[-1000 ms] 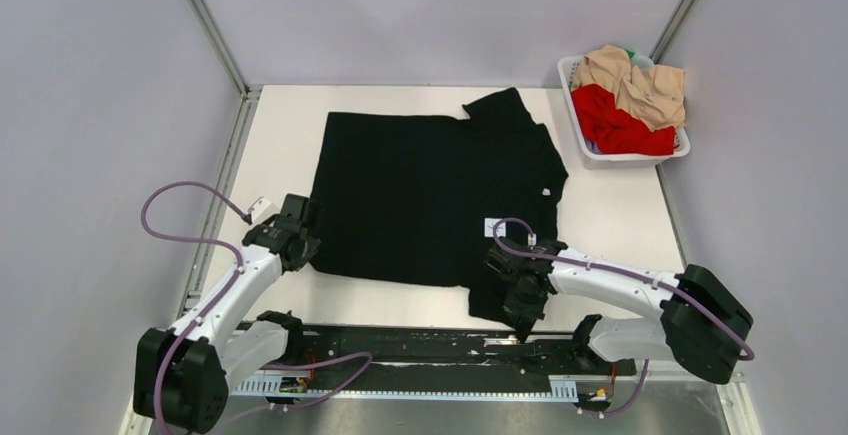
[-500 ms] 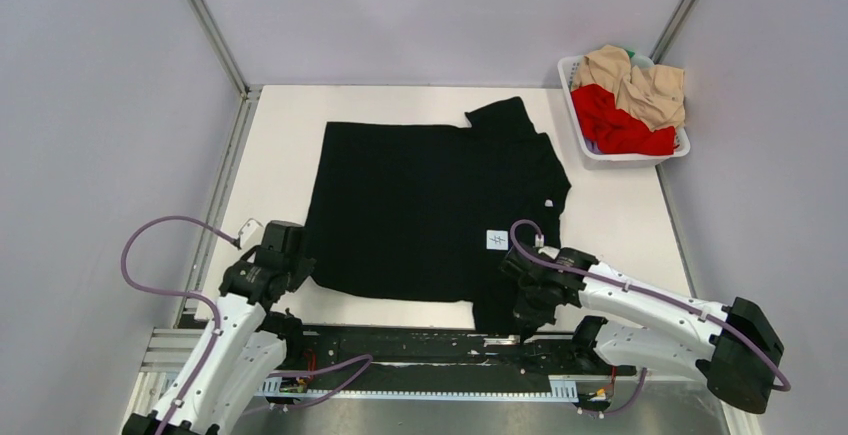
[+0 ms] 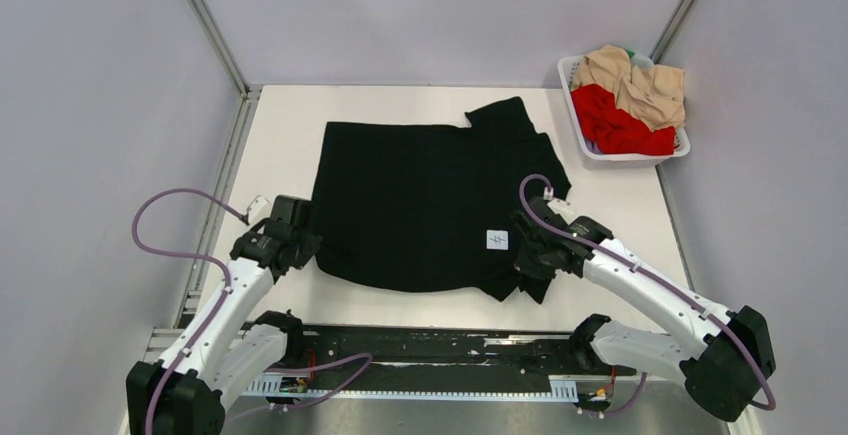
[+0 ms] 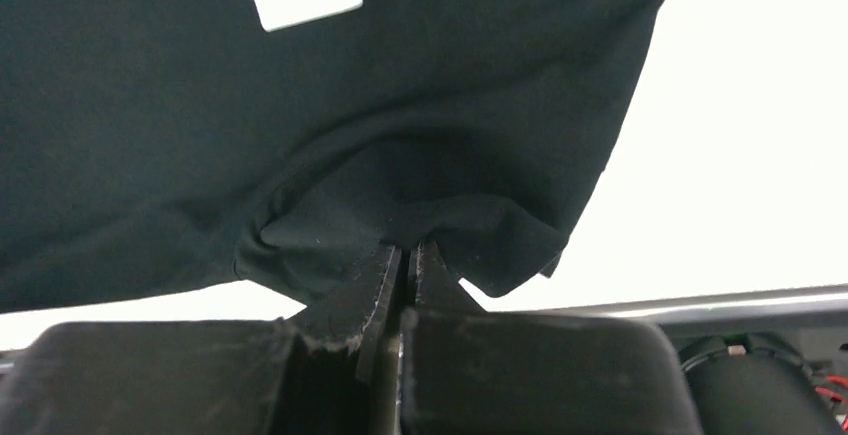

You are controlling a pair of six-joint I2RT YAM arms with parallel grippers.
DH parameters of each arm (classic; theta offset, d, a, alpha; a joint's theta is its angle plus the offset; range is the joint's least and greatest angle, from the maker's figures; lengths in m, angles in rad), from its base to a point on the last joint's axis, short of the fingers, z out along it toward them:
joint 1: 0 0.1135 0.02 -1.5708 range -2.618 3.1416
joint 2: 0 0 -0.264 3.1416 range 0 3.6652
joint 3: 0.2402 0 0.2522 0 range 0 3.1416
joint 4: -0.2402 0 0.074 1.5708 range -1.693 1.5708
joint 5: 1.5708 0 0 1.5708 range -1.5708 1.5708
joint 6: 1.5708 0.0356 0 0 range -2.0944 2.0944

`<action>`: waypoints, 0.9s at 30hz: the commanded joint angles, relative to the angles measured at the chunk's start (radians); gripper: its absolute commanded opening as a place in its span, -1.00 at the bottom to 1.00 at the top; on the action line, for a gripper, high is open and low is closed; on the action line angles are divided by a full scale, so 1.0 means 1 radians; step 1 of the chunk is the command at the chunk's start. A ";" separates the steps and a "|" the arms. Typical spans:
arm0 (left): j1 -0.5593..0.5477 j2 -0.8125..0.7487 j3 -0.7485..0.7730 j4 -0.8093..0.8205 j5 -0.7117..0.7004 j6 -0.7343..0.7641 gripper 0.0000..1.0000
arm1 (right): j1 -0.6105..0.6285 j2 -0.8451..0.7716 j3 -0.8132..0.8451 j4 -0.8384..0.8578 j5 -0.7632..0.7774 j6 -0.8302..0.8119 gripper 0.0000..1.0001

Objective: Fold and stack the t-shirts
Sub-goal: Fold the flattened tshirt in 1/3 of the way

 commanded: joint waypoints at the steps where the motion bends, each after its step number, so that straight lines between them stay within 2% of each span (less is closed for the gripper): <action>1: 0.003 0.036 0.074 0.073 -0.069 0.000 -1.00 | -0.077 0.027 0.071 0.098 0.032 -0.141 -1.00; 15: 0.020 0.198 0.174 0.192 -0.122 0.002 -1.00 | -0.286 0.186 0.222 0.232 -0.028 -0.341 -1.00; 27: 0.092 0.451 0.284 0.292 -0.076 0.044 -1.00 | -0.384 0.401 0.393 0.311 -0.089 -0.443 -1.00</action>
